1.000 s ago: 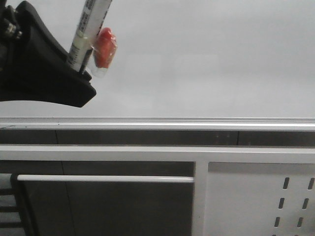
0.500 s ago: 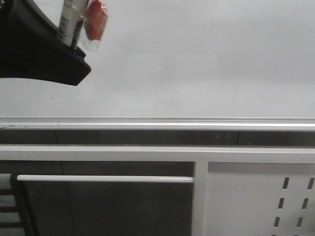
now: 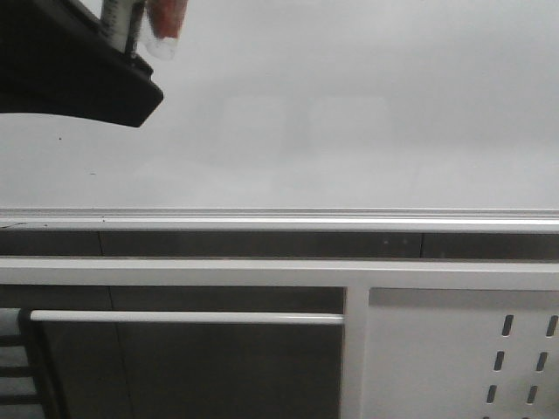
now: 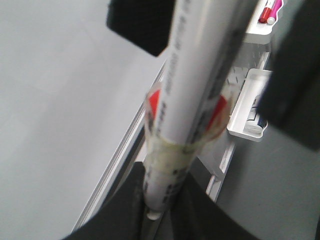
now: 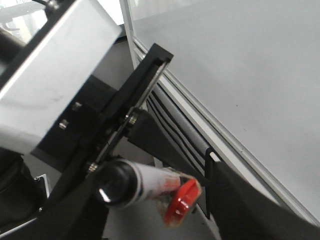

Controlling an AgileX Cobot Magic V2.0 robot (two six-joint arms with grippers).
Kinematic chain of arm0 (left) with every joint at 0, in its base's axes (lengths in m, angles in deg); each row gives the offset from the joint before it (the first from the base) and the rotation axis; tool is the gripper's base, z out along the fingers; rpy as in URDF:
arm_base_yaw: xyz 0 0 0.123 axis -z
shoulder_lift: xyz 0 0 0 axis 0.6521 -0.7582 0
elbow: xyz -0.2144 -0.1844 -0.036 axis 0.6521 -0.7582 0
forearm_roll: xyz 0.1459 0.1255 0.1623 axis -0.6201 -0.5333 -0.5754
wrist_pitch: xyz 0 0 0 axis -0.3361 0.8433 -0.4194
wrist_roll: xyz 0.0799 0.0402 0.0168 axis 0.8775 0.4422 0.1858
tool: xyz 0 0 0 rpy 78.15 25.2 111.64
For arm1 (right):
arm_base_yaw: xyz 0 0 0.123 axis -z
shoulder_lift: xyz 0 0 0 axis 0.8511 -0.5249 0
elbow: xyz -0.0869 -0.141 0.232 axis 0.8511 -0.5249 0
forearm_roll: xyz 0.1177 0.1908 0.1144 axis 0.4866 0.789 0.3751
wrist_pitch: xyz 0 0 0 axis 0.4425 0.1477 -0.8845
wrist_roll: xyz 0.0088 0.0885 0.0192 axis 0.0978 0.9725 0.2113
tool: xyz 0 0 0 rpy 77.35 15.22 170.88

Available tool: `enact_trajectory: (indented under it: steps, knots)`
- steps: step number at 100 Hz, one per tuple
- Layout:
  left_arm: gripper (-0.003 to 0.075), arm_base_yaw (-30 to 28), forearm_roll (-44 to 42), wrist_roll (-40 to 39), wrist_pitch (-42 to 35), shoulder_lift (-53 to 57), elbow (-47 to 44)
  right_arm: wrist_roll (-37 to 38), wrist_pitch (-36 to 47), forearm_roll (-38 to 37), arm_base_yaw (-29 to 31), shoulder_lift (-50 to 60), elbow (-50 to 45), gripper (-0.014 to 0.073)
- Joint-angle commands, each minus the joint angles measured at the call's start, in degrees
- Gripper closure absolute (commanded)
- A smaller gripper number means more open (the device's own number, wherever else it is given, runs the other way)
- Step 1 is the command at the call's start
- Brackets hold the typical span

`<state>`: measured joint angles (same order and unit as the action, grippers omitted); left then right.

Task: Write number 1 on whiteboard

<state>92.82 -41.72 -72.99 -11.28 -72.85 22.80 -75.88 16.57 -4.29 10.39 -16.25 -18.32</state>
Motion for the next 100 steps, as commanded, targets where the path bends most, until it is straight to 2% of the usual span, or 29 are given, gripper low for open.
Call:
enact_trajectory:
  steps: [1, 10, 17, 59, 70, 77, 92, 96, 100]
  knots:
    - [0.0738, 0.4, 0.4, -0.2, -4.4, 0.9, 2.1, -0.1, 2.6, 1.5, -0.1, 0.7, 2.1, 0.0197]
    - [0.0738, 0.4, 0.4, -0.2, -4.4, 0.9, 2.1, -0.1, 3.0, 1.8, -0.1, 0.7, 2.1, 0.0211]
    - [0.0738, 0.4, 0.4, -0.2, -4.4, 0.9, 2.1, -0.1, 3.2, 1.9, -0.1, 0.7, 2.1, 0.0262]
    - [0.0738, 0.4, 0.4, -0.2, -4.7, 0.9, 2.1, -0.1, 1.1, 3.9, -0.1, -1.7, 2.1, 0.0665]
    - [0.0729, 0.4, 0.4, -0.2, -4.7, 1.2, 2.1, -0.1, 2.0, 3.9, -0.1, -1.6, 2.1, 0.0672]
    - [0.0658, 0.4, 0.4, -0.2, -4.8, 2.2, 2.1, -0.1, 2.0, 2.8, -0.1, -1.6, 2.1, 0.0672]
    - [0.0331, 0.4, 2.8, -0.2, -5.4, 6.9, 2.1, -0.1, 2.0, 0.7, -0.1, -1.1, 2.1, 0.0672]
    - [0.0270, 0.4, 3.7, -0.2, -5.4, 8.4, 2.1, -0.1, 2.3, -0.1, -0.1, -0.6, 2.1, 0.0672]
    - [0.0241, 0.4, 4.6, -0.2, -5.4, 10.4, 2.1, -0.1, 2.8, -1.2, -0.1, -0.1, 2.1, 0.0669]
